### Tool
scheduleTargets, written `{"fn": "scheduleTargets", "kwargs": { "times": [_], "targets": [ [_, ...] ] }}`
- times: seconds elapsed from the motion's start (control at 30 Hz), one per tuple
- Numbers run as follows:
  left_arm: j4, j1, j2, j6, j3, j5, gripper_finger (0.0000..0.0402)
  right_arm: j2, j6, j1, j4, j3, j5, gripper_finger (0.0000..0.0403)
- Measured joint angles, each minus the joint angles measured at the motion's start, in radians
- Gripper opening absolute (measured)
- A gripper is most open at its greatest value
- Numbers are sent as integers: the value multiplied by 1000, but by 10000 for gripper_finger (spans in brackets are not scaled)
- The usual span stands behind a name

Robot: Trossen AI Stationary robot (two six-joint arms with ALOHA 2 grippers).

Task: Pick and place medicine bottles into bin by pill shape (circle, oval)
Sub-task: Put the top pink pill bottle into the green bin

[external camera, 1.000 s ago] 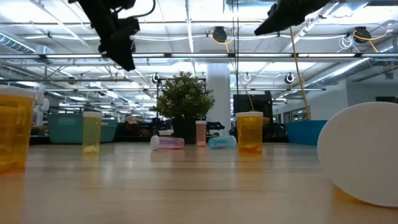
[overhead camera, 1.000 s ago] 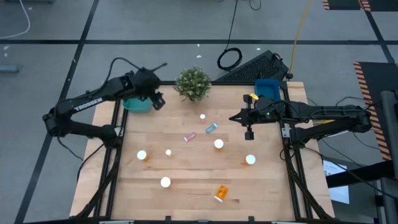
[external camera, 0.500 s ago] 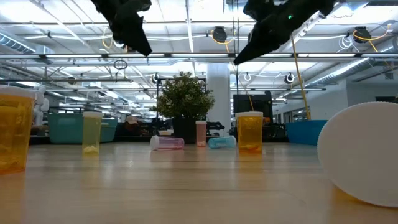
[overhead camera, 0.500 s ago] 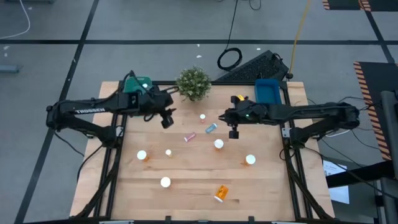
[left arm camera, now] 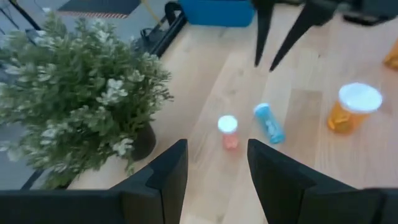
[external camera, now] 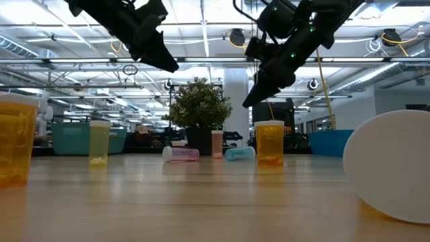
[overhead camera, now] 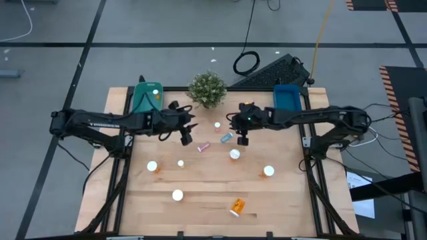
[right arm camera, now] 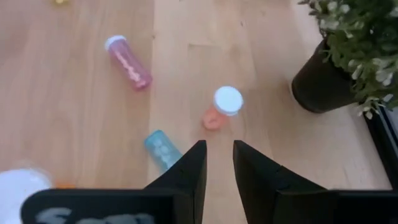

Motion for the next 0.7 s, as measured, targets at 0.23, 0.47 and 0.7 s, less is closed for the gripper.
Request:
{"fn": "scheduleTargets", "kwargs": {
  "times": [0.23, 0.47, 0.7],
  "targets": [
    [61, -12, 0, -10, -11, 11, 168, 15, -25, -50, -4, 0, -66, 75],
    [62, 28, 74, -15, 109, 127, 170, 15, -86, -84, -25, 0, -137, 75],
    [83, 59, 190, 141, 207, 131, 193, 15, -96, -105, -24, -35, -205, 75]
  ]
}}
